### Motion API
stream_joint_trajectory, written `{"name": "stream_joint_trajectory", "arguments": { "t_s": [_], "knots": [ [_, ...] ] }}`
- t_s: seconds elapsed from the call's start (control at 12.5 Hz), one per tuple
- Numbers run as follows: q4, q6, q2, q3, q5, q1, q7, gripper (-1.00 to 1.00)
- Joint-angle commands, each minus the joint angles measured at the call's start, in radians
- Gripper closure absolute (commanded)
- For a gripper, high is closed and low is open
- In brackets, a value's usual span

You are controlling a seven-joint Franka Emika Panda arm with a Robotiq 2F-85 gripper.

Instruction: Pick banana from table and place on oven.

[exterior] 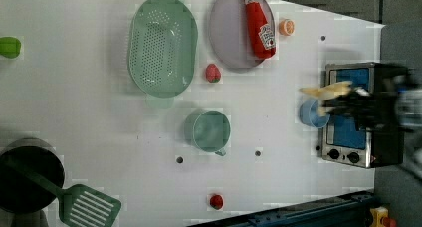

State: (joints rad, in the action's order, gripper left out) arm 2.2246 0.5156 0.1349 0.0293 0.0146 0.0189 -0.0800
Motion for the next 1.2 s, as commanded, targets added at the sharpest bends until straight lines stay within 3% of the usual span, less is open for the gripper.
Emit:
{"name": "stream_joint_trajectory", "arguments": {
  "t_s": [0.08, 0.32, 0.56, 0.8, 1.2],
  "knots": [
    [-0.143, -0.22, 0.085, -0.054, 0.011, -0.003, -0.006, 0.58],
    [-0.293, -0.322, 0.049, -0.164, 0.013, 0.006, 0.044, 0.58],
    [-0.387, -0.32, -0.047, -0.301, 0.019, 0.011, 0.29, 0.58],
    [-0.449, -0.299, -0.169, -0.45, 0.019, 0.02, 0.531, 0.58],
    [-0.47, -0.11, -0.347, -0.639, 0.019, 0.028, 0.862, 0.58]
  ]
}}
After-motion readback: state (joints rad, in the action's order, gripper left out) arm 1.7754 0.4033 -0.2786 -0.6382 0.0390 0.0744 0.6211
